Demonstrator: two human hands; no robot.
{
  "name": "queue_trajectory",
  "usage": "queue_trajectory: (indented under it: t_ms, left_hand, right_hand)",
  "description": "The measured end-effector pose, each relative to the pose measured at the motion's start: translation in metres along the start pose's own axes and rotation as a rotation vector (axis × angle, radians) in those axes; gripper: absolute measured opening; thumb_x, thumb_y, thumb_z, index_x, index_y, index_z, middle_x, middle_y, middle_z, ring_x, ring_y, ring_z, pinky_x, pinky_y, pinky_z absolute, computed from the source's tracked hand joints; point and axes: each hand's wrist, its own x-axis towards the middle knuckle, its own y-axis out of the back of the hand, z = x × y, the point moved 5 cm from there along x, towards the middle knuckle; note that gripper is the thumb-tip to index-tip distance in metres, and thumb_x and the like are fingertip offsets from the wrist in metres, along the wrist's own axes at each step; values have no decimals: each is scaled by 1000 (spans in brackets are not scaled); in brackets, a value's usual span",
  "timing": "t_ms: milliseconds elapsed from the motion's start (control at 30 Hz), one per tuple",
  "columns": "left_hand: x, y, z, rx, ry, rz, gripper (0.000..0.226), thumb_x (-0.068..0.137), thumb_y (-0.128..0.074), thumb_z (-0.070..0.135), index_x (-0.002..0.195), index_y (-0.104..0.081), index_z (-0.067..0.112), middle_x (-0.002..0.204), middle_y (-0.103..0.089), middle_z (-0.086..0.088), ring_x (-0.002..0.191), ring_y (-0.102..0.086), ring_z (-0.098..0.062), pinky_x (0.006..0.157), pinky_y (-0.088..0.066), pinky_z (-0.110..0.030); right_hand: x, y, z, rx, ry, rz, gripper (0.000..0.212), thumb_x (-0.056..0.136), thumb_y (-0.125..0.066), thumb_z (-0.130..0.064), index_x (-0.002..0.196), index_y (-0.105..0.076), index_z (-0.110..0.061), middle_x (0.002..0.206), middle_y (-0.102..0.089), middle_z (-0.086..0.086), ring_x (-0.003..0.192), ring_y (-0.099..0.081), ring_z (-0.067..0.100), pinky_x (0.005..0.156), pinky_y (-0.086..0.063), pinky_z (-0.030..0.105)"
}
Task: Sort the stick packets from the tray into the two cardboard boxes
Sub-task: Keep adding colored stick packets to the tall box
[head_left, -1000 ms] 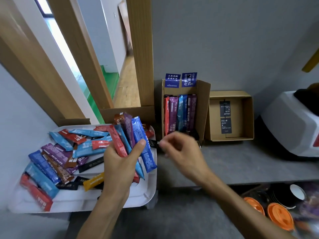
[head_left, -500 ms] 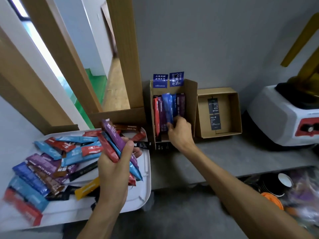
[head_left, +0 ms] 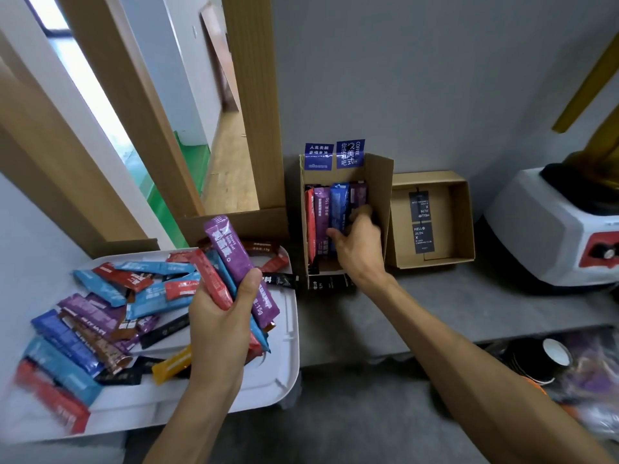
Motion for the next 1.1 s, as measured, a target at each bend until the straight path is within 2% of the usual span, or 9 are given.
queue_trajectory:
  t_ms: [133, 233, 433, 600, 700, 767, 867, 1000, 1100]
  left_hand:
    - [-2, -2, 2, -21, 4, -6, 59, 74, -70, 47, 128, -51, 30, 114, -65, 9, 101, -67, -14, 71, -55, -28]
    - [-2, -2, 2, -12, 4, 1, 64, 73, -70, 48, 131, -50, 29, 116, -65, 8, 103, -67, -14, 75, -56, -31]
    - [-5, -4, 0, 5, 6, -1, 61, 69, -67, 55, 123, -49, 35, 112, -63, 13, 101, -67, -13, 73, -56, -30]
    - [-8, -10, 8, 30, -14, -48, 37, 68, -68, 50, 100, -51, 42, 101, -63, 18, 92, -67, -7, 70, -52, -24]
    - [-10, -17, 14, 37, -22, -105, 34, 64, -70, 45, 95, -54, 41, 90, -66, 22, 83, -68, 2, 66, -50, -19]
    - [-11, -23, 17, 49, -14, -159, 33, 64, -70, 43, 94, -55, 39, 87, -67, 18, 77, -69, 7, 62, -50, -16]
    - [-13, -30, 19, 80, -24, -194, 31, 65, -69, 44, 91, -55, 35, 85, -67, 12, 74, -71, -1, 56, -53, -16]
    - [-15, -29, 16, 128, -43, -192, 35, 65, -68, 50, 93, -57, 33, 88, -68, 9, 83, -70, -12, 68, -56, -27]
    - [-12, -24, 15, 138, -68, -155, 38, 65, -67, 56, 90, -63, 27, 75, -68, 7, 77, -69, -12, 68, -54, -25]
  right_hand:
    - [3, 0, -1, -7, -4, -76, 19, 96, -62, -16, 111, -53, -10, 133, -60, 8, 124, -60, 22, 92, -56, 35]
    - [6, 0, 1, -2, -1, -84, 14, 96, -62, -20, 97, -52, -10, 119, -59, 2, 118, -61, 19, 74, -53, 21]
    - [2, -4, 10, -25, -11, 3, 15, 99, -58, -21, 110, -55, -11, 127, -60, 9, 115, -64, 20, 77, -55, 22]
    - [-32, 10, -3, -35, 75, 41, 12, 99, -59, -20, 110, -60, -17, 102, -64, -5, 91, -64, 8, 76, -58, 22]
    - [-77, 11, -19, 97, 147, -207, 7, 98, -59, -28, 99, -66, -25, 92, -66, -8, 83, -65, 4, 67, -53, 19]
    - [-101, 4, -26, 190, 139, -441, 11, 96, -62, -29, 105, -68, -25, 96, -69, -7, 87, -67, 6, 70, -55, 23]
    - [-114, -2, -31, 260, 108, -578, 17, 93, -67, -23, 109, -67, -20, 96, -71, -1, 91, -70, 12, 72, -57, 25]
    - [-117, 0, -30, 329, 67, -567, 4, 95, -64, -15, 96, -65, -19, 90, -69, 1, 80, -68, 7, 67, -54, 21]
    - [-98, 12, -16, 222, 24, -242, 4, 97, -61, -18, 98, -63, -21, 96, -69, -3, 84, -68, 7, 66, -54, 18]
